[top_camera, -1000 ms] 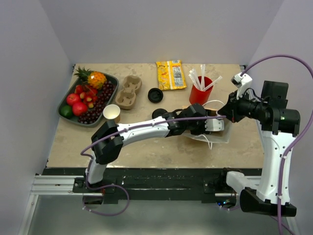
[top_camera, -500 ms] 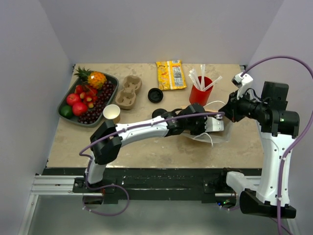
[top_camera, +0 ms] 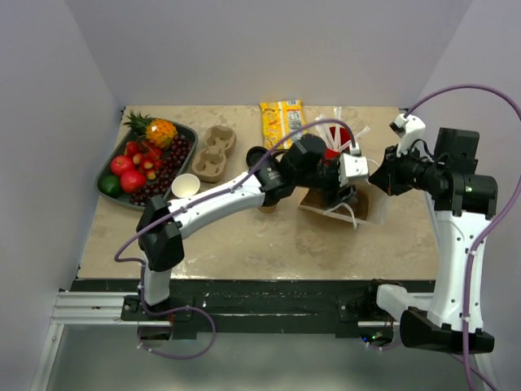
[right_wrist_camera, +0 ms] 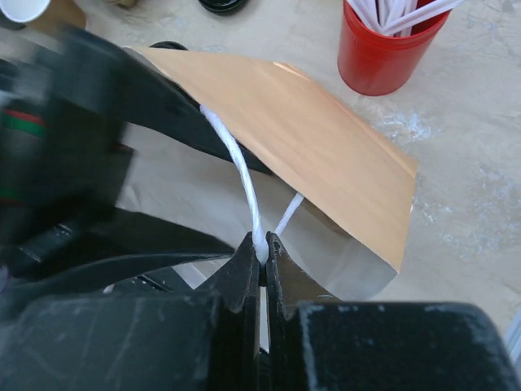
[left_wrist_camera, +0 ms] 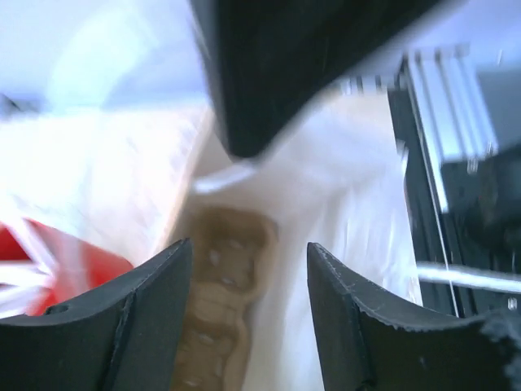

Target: Pack the takeout coffee

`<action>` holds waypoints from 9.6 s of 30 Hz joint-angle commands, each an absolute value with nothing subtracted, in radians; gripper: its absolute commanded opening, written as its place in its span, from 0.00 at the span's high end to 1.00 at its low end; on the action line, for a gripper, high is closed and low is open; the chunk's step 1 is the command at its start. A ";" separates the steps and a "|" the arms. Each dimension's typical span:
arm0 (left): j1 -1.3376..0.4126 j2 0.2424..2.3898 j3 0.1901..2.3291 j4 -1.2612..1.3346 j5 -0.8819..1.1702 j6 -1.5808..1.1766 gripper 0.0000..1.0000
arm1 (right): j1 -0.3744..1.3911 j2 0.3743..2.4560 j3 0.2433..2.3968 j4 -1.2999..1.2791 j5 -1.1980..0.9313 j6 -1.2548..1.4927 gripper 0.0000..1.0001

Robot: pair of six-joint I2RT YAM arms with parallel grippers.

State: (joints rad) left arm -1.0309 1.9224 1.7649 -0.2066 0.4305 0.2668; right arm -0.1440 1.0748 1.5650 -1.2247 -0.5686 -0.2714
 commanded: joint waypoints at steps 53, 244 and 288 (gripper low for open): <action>-1.000 1.942 2.071 -0.730 0.635 0.408 0.50 | -0.143 1.192 1.522 -1.141 -0.558 -0.350 0.62; -1.057 1.727 1.855 -0.259 0.268 0.153 0.89 | -0.107 1.258 1.717 -0.808 -0.558 -0.158 0.98; -0.518 2.021 2.067 -1.173 0.710 1.300 0.12 | -0.265 1.548 1.769 -0.390 -1.117 0.020 0.17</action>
State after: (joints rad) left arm -0.5133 1.9045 1.8423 -0.9550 0.5957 1.0462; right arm -0.2707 1.5650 1.7351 -0.5648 -0.9535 -0.0597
